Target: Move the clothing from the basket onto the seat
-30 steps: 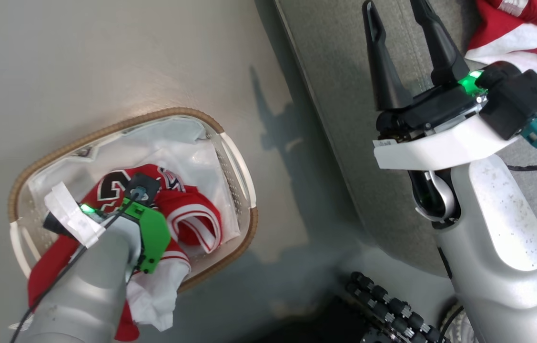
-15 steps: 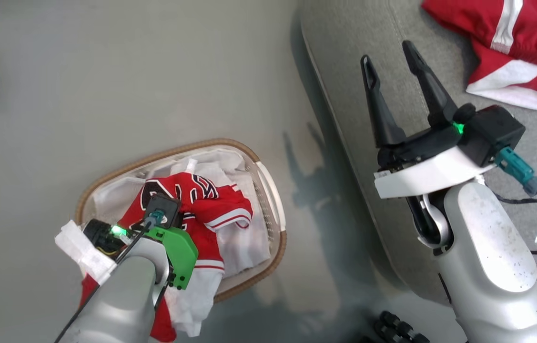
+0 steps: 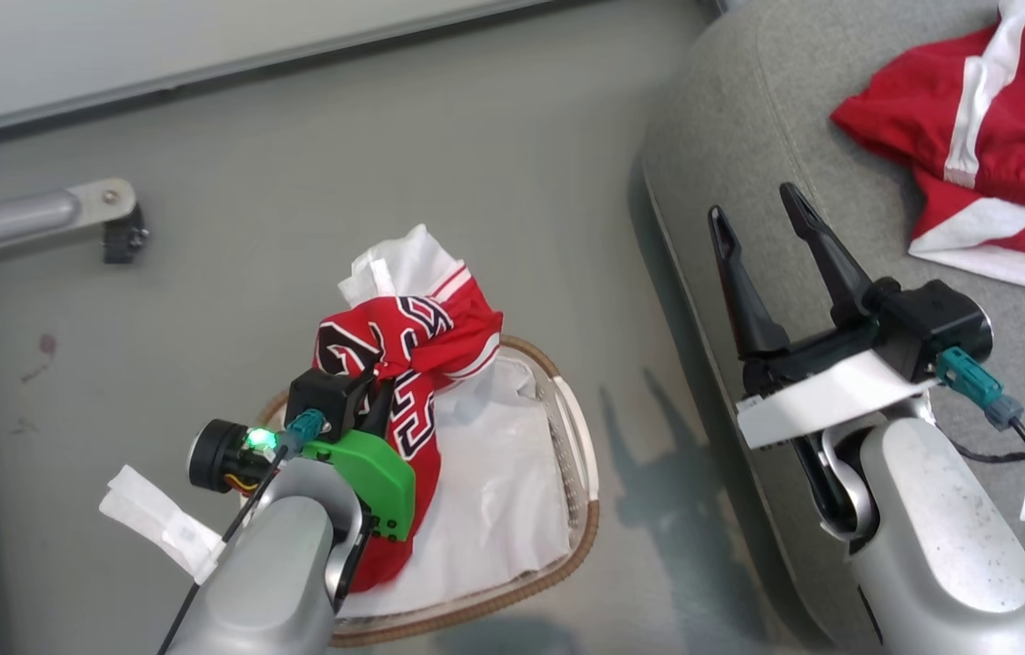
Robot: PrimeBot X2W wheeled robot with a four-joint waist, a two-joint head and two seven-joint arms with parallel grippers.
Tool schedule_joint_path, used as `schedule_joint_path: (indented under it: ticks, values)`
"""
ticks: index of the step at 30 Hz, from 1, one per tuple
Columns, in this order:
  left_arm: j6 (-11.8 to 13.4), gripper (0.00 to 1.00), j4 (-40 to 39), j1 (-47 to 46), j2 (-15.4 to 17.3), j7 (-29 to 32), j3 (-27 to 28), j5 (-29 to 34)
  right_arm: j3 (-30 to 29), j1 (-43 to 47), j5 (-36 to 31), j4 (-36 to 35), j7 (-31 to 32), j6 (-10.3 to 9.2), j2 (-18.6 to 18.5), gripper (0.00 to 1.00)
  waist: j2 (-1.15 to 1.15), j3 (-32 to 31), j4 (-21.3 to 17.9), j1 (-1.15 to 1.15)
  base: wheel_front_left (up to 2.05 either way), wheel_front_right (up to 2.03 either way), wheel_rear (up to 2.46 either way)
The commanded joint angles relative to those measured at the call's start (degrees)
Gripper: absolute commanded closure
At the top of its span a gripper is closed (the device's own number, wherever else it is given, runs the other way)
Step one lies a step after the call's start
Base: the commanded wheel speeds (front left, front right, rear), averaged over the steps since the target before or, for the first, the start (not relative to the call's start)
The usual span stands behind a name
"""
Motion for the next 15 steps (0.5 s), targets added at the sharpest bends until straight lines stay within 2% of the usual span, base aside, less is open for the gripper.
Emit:
schedule_joint_path:
  ticks: [1, 6, 15]
  values:
    - [0.49, 1.0, -1.75, 1.53, 0.11, -0.2, 0.18, -0.38, -0.34, 1.42, -0.32, 0.34, -0.08, -0.06, -0.47, 0.0, 0.0, -4.08, 3.22, 0.0, 0.0, 0.0, 0.0]
    - [1.29, 1.0, -11.01, 4.4, 0.1, -0.2, 1.61, -0.76, -0.76, 4.2, -0.58, 1.29, -0.08, -0.06, -0.74, 0.0, 0.0, -7.82, 4.82, 0.0, 0.0, 0.0, 0.0]
    - [1.68, 1.0, -22.05, 6.85, 0.09, -0.21, 3.01, -1.07, -0.48, 7.57, -0.39, 2.79, -0.08, -0.06, -0.52, 0.0, 0.0, -12.53, 5.95, 0.0, 0.0, 0.0, 0.0]
